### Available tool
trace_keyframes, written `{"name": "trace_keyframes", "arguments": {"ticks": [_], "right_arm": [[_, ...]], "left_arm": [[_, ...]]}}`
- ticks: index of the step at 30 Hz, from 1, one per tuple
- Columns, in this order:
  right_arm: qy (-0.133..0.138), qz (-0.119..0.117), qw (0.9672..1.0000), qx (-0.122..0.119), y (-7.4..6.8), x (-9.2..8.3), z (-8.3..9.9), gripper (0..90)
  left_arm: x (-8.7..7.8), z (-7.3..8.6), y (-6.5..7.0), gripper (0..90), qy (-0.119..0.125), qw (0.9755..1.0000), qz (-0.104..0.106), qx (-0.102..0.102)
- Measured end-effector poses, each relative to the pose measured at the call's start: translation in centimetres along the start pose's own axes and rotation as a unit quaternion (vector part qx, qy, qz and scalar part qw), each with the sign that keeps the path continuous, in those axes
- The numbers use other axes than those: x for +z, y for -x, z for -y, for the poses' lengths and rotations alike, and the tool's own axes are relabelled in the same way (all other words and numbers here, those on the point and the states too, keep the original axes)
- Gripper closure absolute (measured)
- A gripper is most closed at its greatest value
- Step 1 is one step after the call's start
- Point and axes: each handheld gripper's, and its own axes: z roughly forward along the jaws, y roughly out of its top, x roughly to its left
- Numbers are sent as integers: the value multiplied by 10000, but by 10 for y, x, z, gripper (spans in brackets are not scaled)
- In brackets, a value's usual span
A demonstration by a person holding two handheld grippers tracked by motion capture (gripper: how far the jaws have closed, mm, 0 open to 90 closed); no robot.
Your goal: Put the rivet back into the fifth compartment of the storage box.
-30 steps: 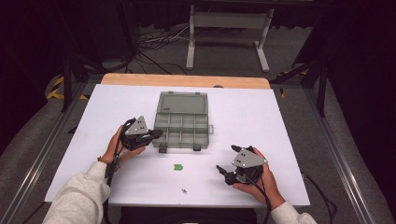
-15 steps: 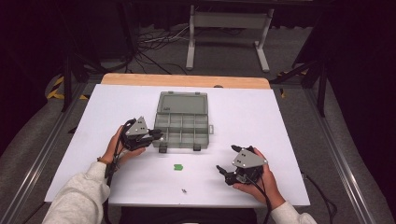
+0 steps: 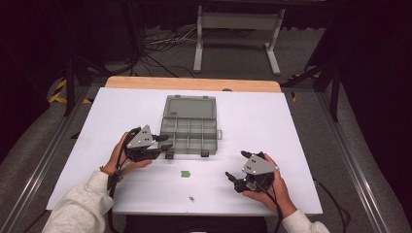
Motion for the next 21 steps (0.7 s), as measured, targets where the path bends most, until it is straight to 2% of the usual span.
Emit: {"name": "trace_keyframes", "arguments": {"ticks": [4,13,16,18,21], "right_arm": [[7,4,10000,9,0,0,0,156],[7,-2,10000,2,0,-1,0,155],[12,1,10000,11,0,-1,0,155],[17,-1,10000,8,0,-1,0,155],[8,3,10000,6,0,-1,0,155]], "left_arm": [[-2,-7,12,608,26,9997,94,239],[0,-12,30,522,-48,9981,366,494],[2,-13,37,453,-85,9978,438,481],[6,-13,41,324,-202,9980,400,448],[10,-12,46,220,-263,9978,473,392]]}}
